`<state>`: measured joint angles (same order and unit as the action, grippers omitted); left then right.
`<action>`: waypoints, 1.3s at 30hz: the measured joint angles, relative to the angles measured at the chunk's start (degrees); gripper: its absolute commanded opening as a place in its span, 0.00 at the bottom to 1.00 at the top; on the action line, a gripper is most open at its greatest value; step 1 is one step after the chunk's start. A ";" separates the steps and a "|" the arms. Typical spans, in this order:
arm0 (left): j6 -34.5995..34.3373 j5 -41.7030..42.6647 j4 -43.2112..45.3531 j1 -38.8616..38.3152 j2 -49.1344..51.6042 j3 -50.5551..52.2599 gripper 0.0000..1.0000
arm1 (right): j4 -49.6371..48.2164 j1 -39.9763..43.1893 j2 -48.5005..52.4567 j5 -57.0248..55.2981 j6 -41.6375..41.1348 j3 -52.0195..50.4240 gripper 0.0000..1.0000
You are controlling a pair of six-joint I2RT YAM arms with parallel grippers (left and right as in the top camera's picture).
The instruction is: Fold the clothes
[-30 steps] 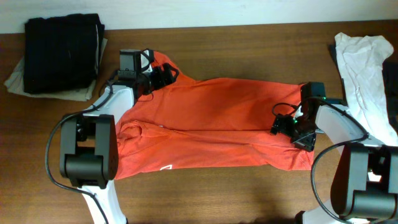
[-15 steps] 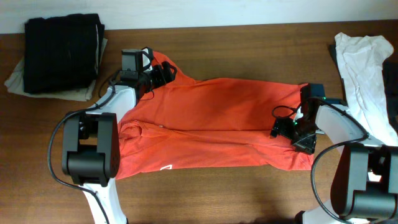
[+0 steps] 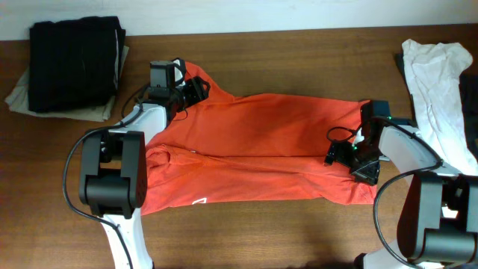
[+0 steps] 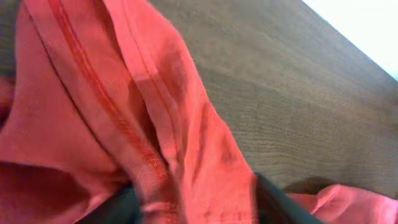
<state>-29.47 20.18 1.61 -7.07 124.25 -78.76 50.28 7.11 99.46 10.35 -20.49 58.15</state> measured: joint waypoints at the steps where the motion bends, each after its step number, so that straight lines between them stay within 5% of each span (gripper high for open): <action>1: -0.17 -0.15 0.44 0.00 0.00 -0.02 0.21 | -0.09 0.00 0.00 0.11 0.02 0.00 0.94; 4: -0.13 -0.46 0.55 0.00 0.00 -0.13 0.01 | 1.11 0.02 0.09 0.13 0.00 0.87 0.94; 11: -0.15 -0.92 -0.94 1.44 0.07 -0.33 0.01 | 6.51 6.99 0.79 0.31 1.22 28.72 0.99; 16: -0.15 -1.60 -0.90 1.57 0.07 -0.35 0.01 | -4.90 9.35 1.66 0.13 3.69 30.58 0.99; 21: -0.15 -2.56 -0.94 1.57 0.07 -0.44 0.01 | -12.46 9.35 13.00 -0.59 11.76 30.88 0.97; 24: -0.15 -2.89 -1.18 1.57 0.07 -0.44 0.01 | -14.19 9.35 18.93 -2.14 13.35 30.88 0.83; 30: -0.15 -2.93 -2.84 1.57 0.07 -0.44 0.01 | -16.28 9.35 24.00 -5.62 14.03 30.88 0.75; 34: -0.15 -2.95 -3.13 1.57 0.07 -0.44 0.01 | -18.36 9.35 25.44 -6.47 14.40 30.88 0.50; 39: -0.13 -2.84 -3.54 1.57 0.07 -0.44 0.01 | -19.10 9.35 25.88 -6.69 14.49 30.88 0.05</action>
<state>-29.61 17.34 -1.93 -5.50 124.31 -79.20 31.18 16.47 125.34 3.66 -6.00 89.03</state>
